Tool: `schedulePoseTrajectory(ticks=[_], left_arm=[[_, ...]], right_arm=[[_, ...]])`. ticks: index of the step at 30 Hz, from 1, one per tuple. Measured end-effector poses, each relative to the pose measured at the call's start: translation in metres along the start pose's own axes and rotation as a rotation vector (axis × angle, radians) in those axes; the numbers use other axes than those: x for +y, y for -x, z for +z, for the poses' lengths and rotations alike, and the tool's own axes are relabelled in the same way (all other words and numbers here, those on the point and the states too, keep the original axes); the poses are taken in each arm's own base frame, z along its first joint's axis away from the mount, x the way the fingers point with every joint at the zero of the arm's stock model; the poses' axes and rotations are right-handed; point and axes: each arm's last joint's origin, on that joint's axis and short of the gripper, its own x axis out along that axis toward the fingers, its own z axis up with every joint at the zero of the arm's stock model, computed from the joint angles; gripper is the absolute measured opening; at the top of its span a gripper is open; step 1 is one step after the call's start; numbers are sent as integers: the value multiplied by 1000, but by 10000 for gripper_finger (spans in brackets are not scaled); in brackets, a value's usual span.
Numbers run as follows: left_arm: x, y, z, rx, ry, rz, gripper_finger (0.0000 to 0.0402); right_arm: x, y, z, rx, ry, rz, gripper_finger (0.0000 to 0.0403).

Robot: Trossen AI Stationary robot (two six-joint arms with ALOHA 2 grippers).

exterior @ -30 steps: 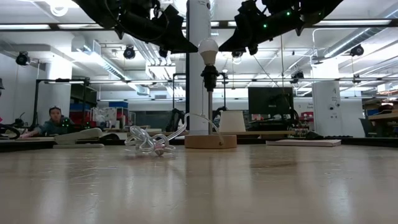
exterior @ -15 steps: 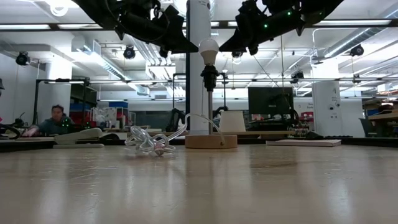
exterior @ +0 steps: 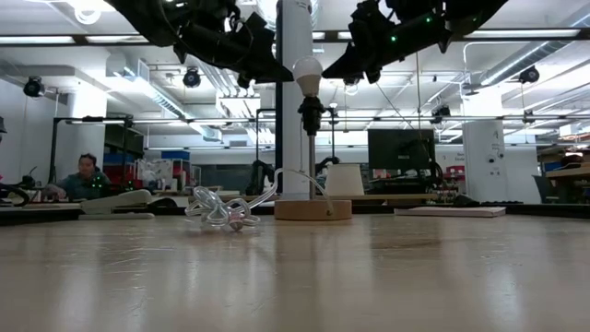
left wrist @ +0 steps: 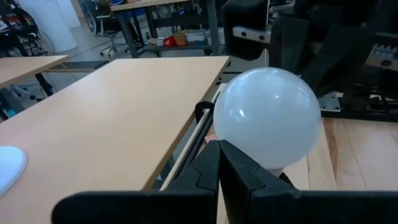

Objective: Screw lightbulb
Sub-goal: Insert the lightbulb on the desk lamp

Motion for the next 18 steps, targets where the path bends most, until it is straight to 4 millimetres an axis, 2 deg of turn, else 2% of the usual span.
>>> schedulePoseTrajectory(ticks=[18], left_arm=[[-1,15,6,34,9,-2,0]], right_arm=[[-2,0,-2,27,1,-64,6]])
